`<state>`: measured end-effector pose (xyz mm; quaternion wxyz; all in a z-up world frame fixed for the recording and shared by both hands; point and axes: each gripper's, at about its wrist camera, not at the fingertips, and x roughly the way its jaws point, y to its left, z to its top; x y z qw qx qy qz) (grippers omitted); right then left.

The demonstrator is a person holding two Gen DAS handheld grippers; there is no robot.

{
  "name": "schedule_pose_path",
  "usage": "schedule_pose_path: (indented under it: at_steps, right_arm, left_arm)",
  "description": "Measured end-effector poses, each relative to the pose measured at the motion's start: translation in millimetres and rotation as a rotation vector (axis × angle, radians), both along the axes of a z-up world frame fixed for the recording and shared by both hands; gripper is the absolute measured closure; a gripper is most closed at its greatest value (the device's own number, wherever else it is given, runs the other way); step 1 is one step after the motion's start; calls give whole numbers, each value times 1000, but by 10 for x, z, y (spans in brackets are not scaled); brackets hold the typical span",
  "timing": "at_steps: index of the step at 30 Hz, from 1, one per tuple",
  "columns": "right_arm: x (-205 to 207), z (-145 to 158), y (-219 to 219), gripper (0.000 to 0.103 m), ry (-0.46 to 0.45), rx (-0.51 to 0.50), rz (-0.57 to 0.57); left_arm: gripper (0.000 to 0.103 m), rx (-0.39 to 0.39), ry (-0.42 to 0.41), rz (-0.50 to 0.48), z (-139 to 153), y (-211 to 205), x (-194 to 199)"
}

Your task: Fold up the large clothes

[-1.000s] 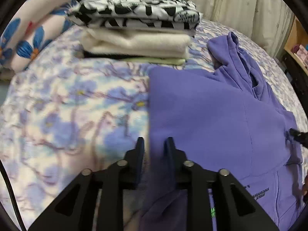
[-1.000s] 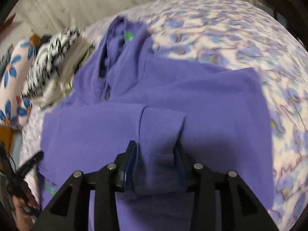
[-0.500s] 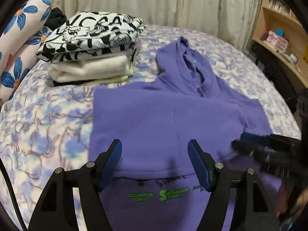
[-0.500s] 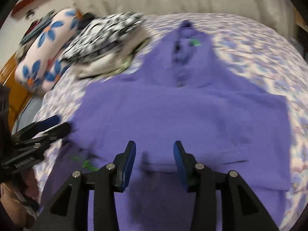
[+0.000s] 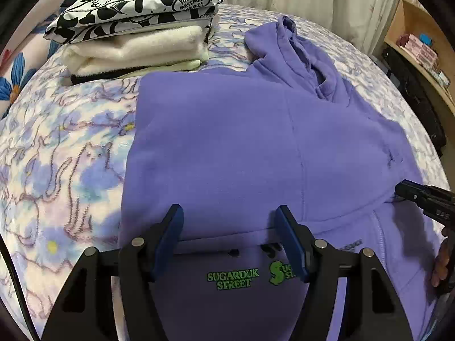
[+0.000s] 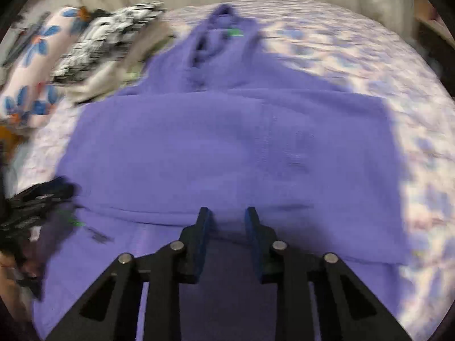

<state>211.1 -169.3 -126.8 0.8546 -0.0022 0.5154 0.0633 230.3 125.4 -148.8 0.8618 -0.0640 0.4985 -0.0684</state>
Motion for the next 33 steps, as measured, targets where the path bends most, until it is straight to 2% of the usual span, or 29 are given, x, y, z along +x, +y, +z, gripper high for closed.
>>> schedule_pose_path:
  at_steps: [2,5,8,10,14,16,19,21,23,25,26,27,28,33]
  right_arm:
    - [-29,71,-68,75,2,43,-14]
    - [-31,214,-12,75,-25,71,-3]
    - [131,316,221,68,-48,95,28]
    - [300,332,396,67,-54,118,47]
    - [646,180,616,67,-26,147,66]
    - [840,33,623,67,-1,125,46]
    - [1001,-99,390,68,6,97,-13]
    - [1002,-101,194,72,1,118,-31]
    - [963,-66,23,88,9,153,-31]
    - [870,21,-63,90,-2,150,-24]
    - [830,58,-62,84,-10,117,-34]
    - [763,125,-70,79,-32,36,-60]
    - [724,185,-103,70,-50,28,-58]
    - [404,411,-333,68,-55,82,-94]
  left_arm:
    - [37,-3,-3,1,88,23,-3]
    - [37,19,-54,-1,281,22,-9]
    - [37,29,-73,16,382,-1,131]
    - [37,17,-70,31,388,-19,297]
    - [37,18,-58,71,280,-15,646]
    - [37,35,-39,99,173,22,818]
    - [37,116,8,157,-86,185,1020]
    - [37,126,-5,167,-146,303,1030]
    - [34,145,-12,187,-154,408,1008]
    - [34,117,0,206,-144,537,968]
    - [34,106,3,213,-128,576,943]
    - [34,108,6,223,-98,614,898]
    - [34,113,4,225,-65,643,852]
    - [34,129,-13,197,184,666,461]
